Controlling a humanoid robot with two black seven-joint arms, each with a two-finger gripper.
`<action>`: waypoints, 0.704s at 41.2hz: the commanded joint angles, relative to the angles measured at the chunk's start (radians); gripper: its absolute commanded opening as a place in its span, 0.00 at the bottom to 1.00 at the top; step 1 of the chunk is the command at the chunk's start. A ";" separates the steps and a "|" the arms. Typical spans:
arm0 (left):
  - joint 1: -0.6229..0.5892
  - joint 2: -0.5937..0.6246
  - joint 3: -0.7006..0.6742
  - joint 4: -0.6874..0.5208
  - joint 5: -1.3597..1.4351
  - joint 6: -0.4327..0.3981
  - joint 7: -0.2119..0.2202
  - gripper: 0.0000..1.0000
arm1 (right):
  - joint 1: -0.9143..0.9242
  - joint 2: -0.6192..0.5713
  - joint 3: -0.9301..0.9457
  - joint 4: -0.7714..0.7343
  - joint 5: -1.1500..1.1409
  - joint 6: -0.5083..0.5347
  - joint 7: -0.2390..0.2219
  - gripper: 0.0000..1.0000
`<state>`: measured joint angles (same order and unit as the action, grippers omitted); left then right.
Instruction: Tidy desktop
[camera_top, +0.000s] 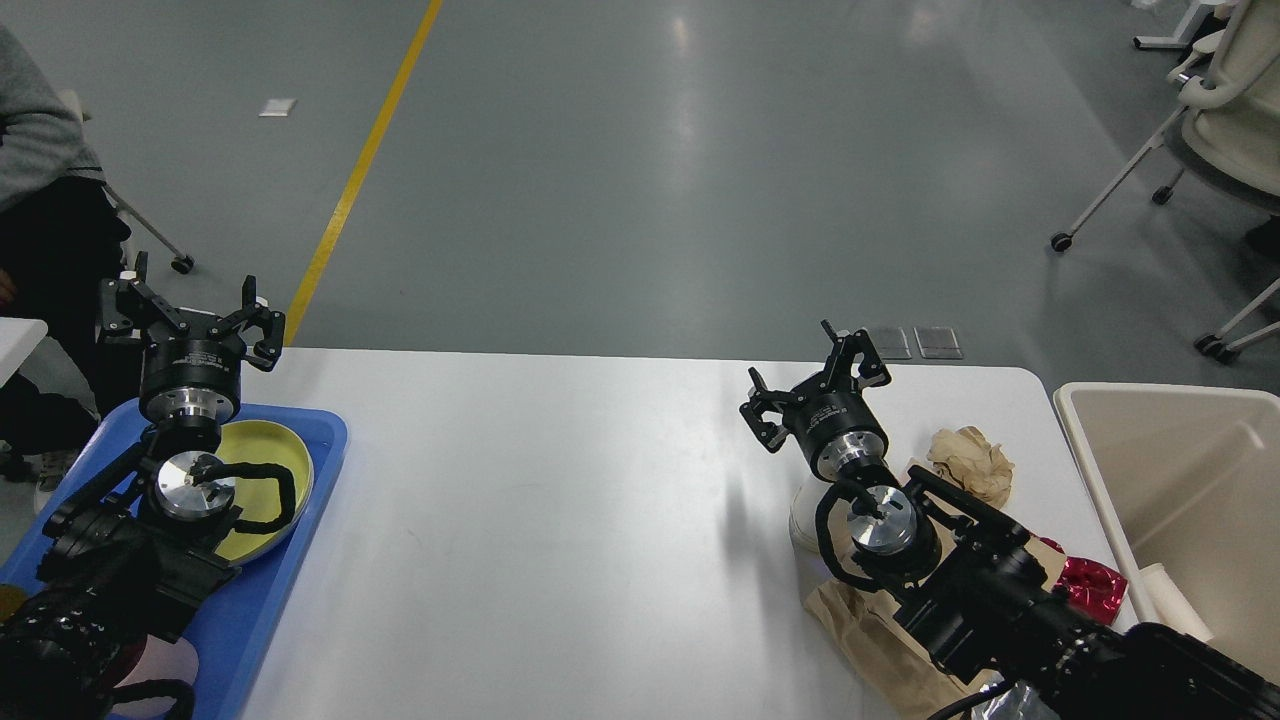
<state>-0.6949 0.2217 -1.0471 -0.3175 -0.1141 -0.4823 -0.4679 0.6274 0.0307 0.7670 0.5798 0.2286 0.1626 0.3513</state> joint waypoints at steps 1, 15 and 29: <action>-0.032 0.002 0.079 0.075 0.077 -0.059 0.009 0.99 | 0.000 0.000 0.000 -0.002 0.000 0.000 0.000 1.00; -0.037 0.007 0.269 0.081 0.137 -0.058 -0.017 0.99 | 0.002 0.000 0.000 -0.002 0.000 0.000 0.000 1.00; -0.054 0.042 0.340 0.081 0.280 -0.065 -0.090 0.99 | -0.002 0.000 0.000 0.000 0.000 0.000 0.000 1.00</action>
<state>-0.7412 0.2597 -0.7176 -0.2361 0.0976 -0.5465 -0.5185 0.6274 0.0307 0.7670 0.5796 0.2286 0.1626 0.3513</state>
